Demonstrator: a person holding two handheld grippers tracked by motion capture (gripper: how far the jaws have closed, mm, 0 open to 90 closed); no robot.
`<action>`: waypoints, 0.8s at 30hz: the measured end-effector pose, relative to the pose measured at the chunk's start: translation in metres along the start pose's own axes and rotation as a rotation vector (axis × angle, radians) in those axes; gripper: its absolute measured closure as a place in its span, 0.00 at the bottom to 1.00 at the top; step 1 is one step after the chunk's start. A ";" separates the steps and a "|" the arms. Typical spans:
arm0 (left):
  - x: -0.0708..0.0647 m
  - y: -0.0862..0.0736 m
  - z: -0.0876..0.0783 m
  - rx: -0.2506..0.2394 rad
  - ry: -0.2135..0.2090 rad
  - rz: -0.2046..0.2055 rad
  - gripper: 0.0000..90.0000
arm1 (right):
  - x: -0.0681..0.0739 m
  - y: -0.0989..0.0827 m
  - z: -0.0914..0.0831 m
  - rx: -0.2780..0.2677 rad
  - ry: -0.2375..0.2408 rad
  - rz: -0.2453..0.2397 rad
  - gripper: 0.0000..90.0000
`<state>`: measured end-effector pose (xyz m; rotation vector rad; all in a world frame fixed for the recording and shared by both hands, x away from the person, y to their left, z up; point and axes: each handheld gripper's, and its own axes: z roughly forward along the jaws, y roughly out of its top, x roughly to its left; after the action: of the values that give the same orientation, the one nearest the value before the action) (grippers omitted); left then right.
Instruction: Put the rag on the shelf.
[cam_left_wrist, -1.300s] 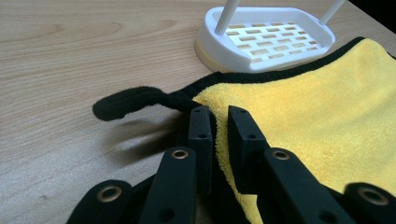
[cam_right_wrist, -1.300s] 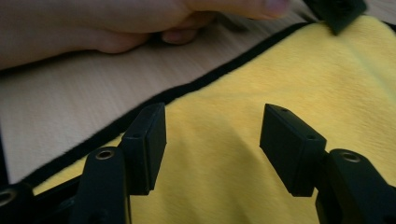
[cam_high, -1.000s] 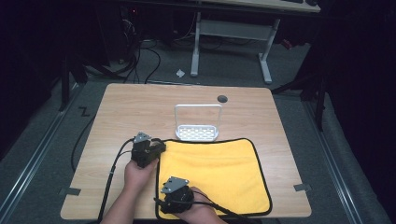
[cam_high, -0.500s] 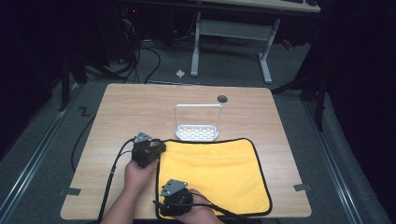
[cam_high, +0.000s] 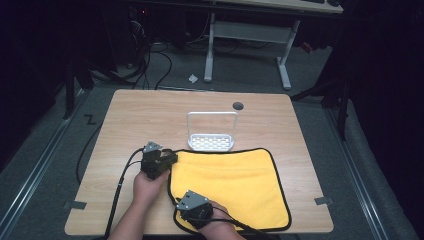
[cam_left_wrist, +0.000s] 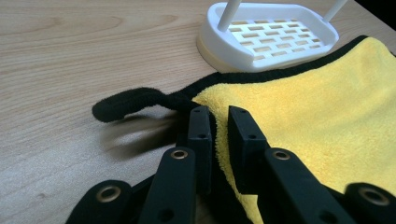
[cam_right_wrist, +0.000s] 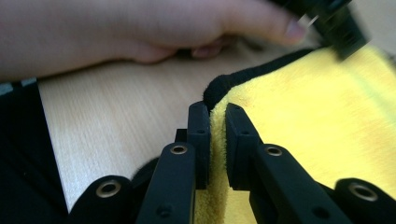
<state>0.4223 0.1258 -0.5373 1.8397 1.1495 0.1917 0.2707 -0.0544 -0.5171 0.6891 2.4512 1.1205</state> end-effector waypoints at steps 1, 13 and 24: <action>0.000 0.000 0.000 0.005 -0.004 -0.002 0.89 | -0.001 0.001 -0.003 -0.017 -0.007 -0.007 0.92; 0.011 0.003 -0.024 -0.107 -0.002 -0.080 0.92 | 0.004 0.031 -0.014 -0.121 -0.014 -0.039 0.92; 0.051 -0.003 -0.107 -0.167 0.133 -0.110 0.92 | 0.043 0.083 0.013 -0.208 0.082 -0.101 0.92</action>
<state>0.3894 0.2318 -0.4964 1.6325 1.2836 0.3401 0.2659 0.0246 -0.4661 0.4596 2.3610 1.3631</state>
